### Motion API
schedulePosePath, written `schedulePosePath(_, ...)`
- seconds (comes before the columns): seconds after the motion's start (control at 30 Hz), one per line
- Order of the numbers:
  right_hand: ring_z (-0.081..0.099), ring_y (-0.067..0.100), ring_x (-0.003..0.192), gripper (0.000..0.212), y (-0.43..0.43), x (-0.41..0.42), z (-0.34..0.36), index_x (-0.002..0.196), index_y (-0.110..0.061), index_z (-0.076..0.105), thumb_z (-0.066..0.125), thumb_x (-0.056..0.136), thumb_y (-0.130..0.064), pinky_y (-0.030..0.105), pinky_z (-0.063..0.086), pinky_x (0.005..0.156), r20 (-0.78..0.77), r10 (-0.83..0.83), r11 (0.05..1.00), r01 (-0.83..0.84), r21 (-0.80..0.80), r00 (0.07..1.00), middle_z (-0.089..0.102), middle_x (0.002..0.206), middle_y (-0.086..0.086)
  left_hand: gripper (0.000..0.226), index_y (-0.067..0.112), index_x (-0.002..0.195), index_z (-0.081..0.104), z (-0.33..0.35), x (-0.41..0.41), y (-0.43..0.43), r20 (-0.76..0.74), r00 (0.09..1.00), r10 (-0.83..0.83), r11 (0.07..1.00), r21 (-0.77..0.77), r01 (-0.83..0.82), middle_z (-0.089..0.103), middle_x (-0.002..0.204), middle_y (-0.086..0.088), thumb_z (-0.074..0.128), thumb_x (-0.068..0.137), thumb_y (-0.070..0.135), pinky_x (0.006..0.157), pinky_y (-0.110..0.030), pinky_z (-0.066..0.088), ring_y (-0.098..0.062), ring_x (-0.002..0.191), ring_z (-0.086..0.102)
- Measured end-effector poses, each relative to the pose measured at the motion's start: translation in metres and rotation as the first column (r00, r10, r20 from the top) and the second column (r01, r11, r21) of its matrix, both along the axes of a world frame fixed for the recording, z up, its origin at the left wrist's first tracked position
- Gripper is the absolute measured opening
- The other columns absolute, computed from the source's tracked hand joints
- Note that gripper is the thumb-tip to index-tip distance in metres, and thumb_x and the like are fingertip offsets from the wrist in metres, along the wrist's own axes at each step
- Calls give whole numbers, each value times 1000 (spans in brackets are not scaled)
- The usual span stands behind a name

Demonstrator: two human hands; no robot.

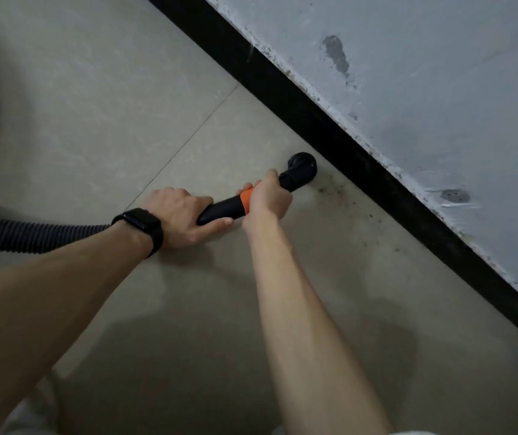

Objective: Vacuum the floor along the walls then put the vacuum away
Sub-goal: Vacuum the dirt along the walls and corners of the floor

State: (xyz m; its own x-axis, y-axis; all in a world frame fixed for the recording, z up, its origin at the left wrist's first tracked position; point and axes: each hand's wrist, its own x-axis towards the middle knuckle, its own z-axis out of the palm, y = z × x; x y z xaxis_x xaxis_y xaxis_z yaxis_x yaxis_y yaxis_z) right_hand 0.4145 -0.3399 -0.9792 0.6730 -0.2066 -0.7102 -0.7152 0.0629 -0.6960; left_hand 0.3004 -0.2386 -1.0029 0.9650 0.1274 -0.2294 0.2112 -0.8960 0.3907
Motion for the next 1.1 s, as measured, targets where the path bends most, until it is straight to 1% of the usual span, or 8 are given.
schedulePosePath(0.1,55,12,37,41,-14,-28,-8,128,3,54,57,101,-28,29,52,48,-12,-91,995,92,31,996,57,72,6,71,30,80,44,2,-20,-4,-56,995,-86,995,51,89,49,59,7,4,72,88,48,-28,24,-12,50,44)
schedulePosePath(0.2,54,13,39,41,-29,-50,-12,127,3,52,58,102,-29,29,52,48,-24,-175,981,177,77,984,55,73,5,67,30,85,44,3,-32,-10,-98,979,-180,979,76,187,49,60,8,7,78,86,52,-30,32,-17,52,47)
schedulePosePath(0.27,53,13,38,40,-39,-58,-12,127,1,51,59,102,-29,29,51,47,-30,-220,971,222,91,975,54,71,5,70,31,85,42,5,-35,-15,-108,971,-215,972,76,223,51,63,6,0,74,87,55,-31,35,-21,55,49)
schedulePosePath(0.4,52,14,39,38,-56,-61,-9,127,-1,50,59,103,-29,29,51,46,-37,-251,963,254,88,967,52,68,4,76,32,83,37,8,-36,-31,-105,962,-254,961,85,263,50,63,7,-12,65,88,53,-31,31,-20,54,47)
schedulePosePath(0.6,51,12,40,34,-76,-51,-11,125,-3,50,58,104,-28,27,50,45,-40,-224,969,227,98,974,51,66,2,75,32,84,37,7,-30,-51,-96,963,-252,962,87,260,46,60,10,-11,66,85,51,-31,27,-16,50,42)
schedulePosePath(0.83,51,12,39,34,-78,-34,-12,125,-4,50,59,104,-28,28,50,45,-24,-208,973,209,94,978,52,69,4,72,31,84,38,7,-14,-56,-80,969,-234,966,92,241,43,56,10,-7,69,85,49,-30,26,-11,47,41)
schedulePosePath(0.97,52,13,39,33,-74,-27,-14,123,-6,49,60,103,-30,28,51,46,-24,-214,972,216,98,976,54,72,6,66,32,84,39,6,-10,-55,-76,972,-221,969,100,228,42,55,10,-1,79,84,48,-29,25,-10,46,40)
schedulePosePath(1.1,53,12,40,32,-73,-24,-17,122,-7,50,60,103,-31,28,51,47,-23,-213,971,214,109,977,55,75,7,66,31,81,38,5,-9,-54,-76,976,-204,972,102,211,41,55,11,-2,74,84,48,-30,24,-10,46,38)
